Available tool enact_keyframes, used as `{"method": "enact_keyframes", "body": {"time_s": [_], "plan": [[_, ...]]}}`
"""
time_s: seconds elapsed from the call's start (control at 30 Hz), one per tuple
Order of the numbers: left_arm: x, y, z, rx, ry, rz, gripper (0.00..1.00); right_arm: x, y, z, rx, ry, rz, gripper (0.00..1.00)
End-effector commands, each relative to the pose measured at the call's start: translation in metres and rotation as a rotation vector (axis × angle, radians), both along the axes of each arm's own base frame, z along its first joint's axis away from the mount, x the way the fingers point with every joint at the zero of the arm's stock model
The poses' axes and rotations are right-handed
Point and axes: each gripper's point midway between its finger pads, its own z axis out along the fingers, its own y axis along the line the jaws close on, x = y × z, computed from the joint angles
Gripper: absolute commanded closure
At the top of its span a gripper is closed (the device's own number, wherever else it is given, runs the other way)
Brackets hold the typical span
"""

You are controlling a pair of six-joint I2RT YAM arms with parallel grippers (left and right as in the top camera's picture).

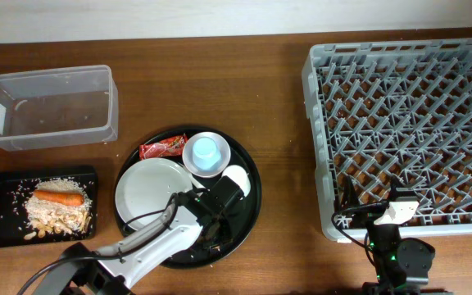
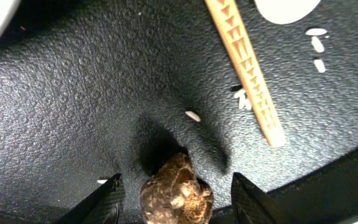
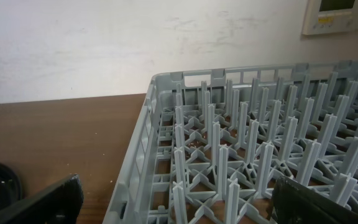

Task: Sort waste into correct bins and load items into the dishwasher rack

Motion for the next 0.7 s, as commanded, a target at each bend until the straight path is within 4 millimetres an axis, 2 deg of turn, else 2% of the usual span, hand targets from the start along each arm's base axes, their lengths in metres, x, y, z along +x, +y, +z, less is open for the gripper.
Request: {"method": "enact_keyframes", "body": {"time_s": [0.0, 0.03, 0.1, 0.17, 0.27, 0.4, 0.5, 0.53, 0.6, 0.67], "plan": [[-0.003, 0.004, -0.005, 0.021, 0.007, 0.005, 0.5, 0.0, -0.003, -0.002, -0.001, 0.002, -0.016, 0.01], [-0.003, 0.004, -0.005, 0.021, 0.008, 0.004, 0.53, 0.0, -0.003, -0.002, -0.001, 0.002, -0.016, 0.01], [-0.003, 0.004, -0.005, 0.021, 0.007, 0.003, 0.68, 0.0, -0.003, -0.002, 0.0, 0.002, -0.016, 0.01], [-0.004, 0.004, -0.005, 0.02, 0.009, 0.003, 0.71, 0.0, -0.003, -0.002, 0.0, 0.002, -0.016, 0.01], [-0.003, 0.002, -0.003, 0.012, 0.01, 0.002, 0.85, 0.0, -0.003, -0.002, -0.001, 0.002, -0.016, 0.01], [0.004, 0.002, 0.017, 0.029, 0.024, 0.001, 0.87, 0.0, -0.003, -0.002, 0.0, 0.002, -0.016, 0.01], [0.017, 0.01, 0.038, 0.04, 0.024, 0.032, 0.87, 0.0, -0.003, -0.002, -0.001, 0.002, -0.016, 0.01], [0.026, 0.014, 0.045, 0.036, 0.003, 0.031, 0.87, 0.0, -0.003, -0.002, -0.001, 0.002, -0.016, 0.01], [0.059, 0.033, 0.066, 0.034, -0.084, 0.068, 0.87, 0.0, -0.003, -0.002, 0.0, 0.002, -0.016, 0.01], [0.1, 0.08, 0.097, 0.062, -0.198, 0.225, 0.87, 0.0, -0.003, -0.002, 0.0, 0.002, -0.016, 0.01]]}}
